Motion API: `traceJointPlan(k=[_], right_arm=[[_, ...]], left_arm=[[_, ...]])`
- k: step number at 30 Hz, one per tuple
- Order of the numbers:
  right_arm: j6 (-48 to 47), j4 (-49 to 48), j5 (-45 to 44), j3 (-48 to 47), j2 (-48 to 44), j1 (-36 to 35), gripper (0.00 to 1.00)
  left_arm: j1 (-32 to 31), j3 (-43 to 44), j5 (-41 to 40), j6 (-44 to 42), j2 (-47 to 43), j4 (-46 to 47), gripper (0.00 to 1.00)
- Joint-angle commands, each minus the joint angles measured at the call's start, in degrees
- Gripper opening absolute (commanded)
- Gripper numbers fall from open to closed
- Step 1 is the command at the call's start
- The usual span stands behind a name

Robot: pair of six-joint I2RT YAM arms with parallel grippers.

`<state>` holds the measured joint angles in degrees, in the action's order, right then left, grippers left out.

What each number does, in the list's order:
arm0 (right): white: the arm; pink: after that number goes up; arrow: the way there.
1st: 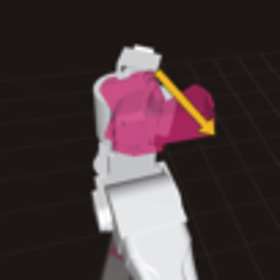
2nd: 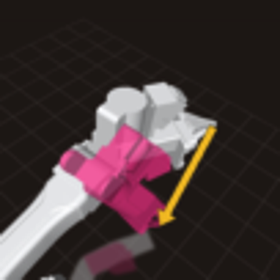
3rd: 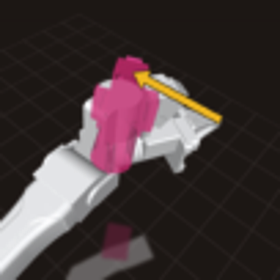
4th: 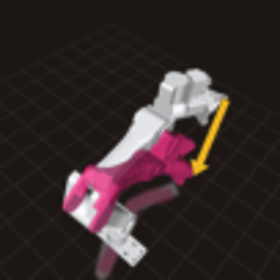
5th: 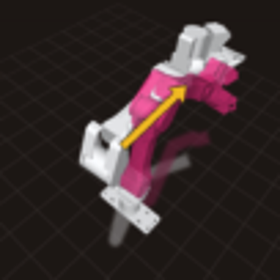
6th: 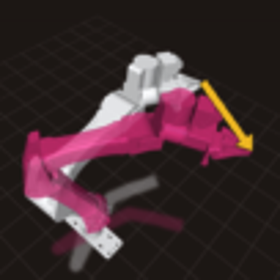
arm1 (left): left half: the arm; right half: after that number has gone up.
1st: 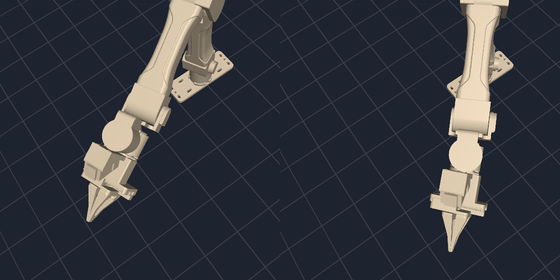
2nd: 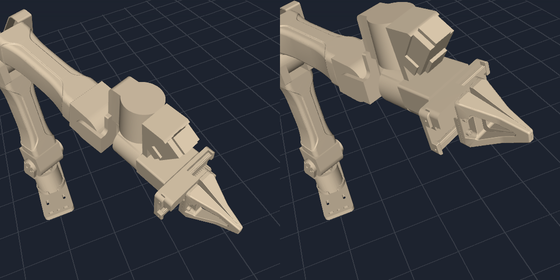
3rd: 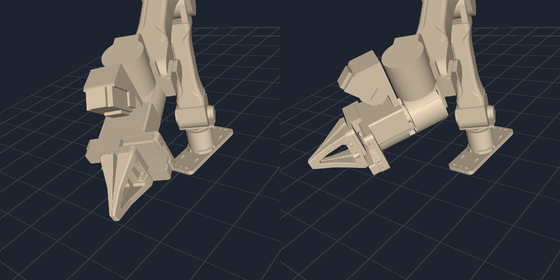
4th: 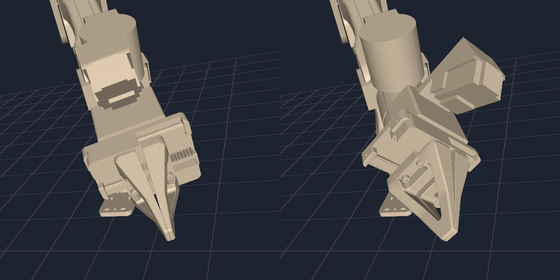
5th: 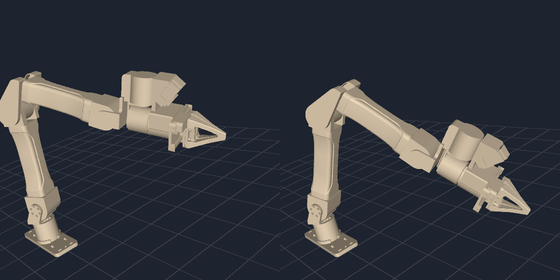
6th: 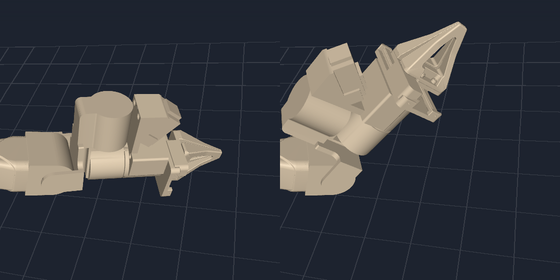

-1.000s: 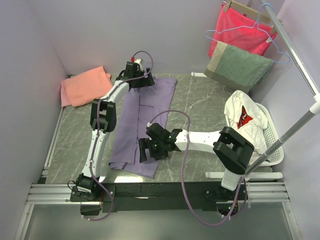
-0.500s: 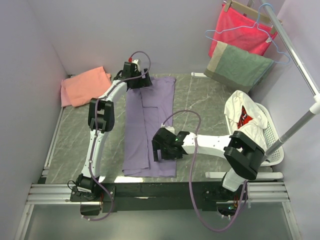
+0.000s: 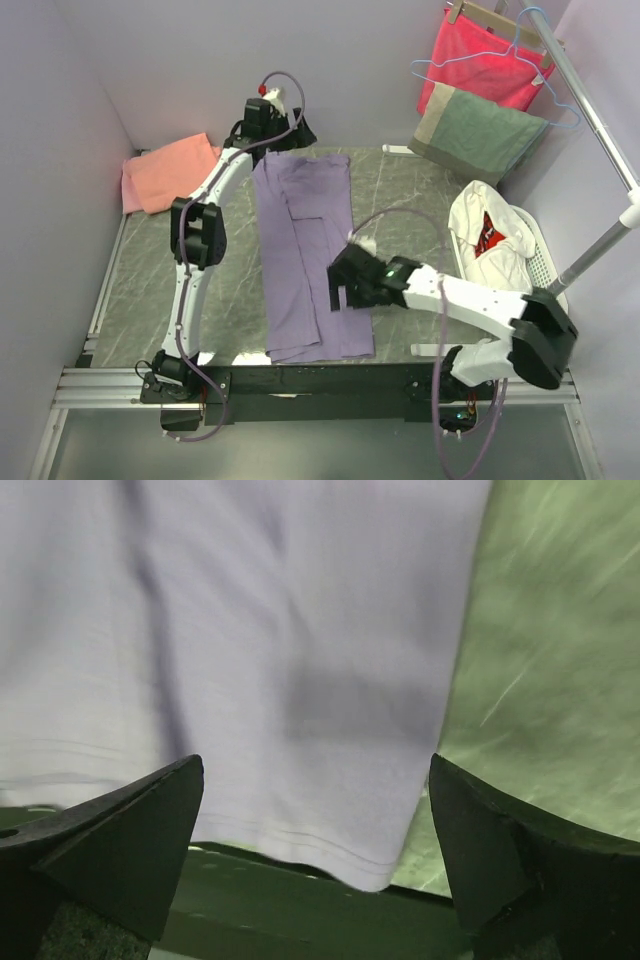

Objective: Fold and stack the t-shirts
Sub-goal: Rotate the tshirt 90 degrees, then grab the bottom of the folded rectangular tshirt with both arms

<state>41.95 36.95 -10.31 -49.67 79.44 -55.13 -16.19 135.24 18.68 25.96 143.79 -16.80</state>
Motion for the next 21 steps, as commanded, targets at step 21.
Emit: traceJointPlan(k=[21], right_arm=[[-11.11, -6.89, 1.08, -12.65, -3.51, 23.85, 1.0]], left_arm=[[0.45, -10.6, -7.6, -2.75, -2.28, -2.37, 0.99]])
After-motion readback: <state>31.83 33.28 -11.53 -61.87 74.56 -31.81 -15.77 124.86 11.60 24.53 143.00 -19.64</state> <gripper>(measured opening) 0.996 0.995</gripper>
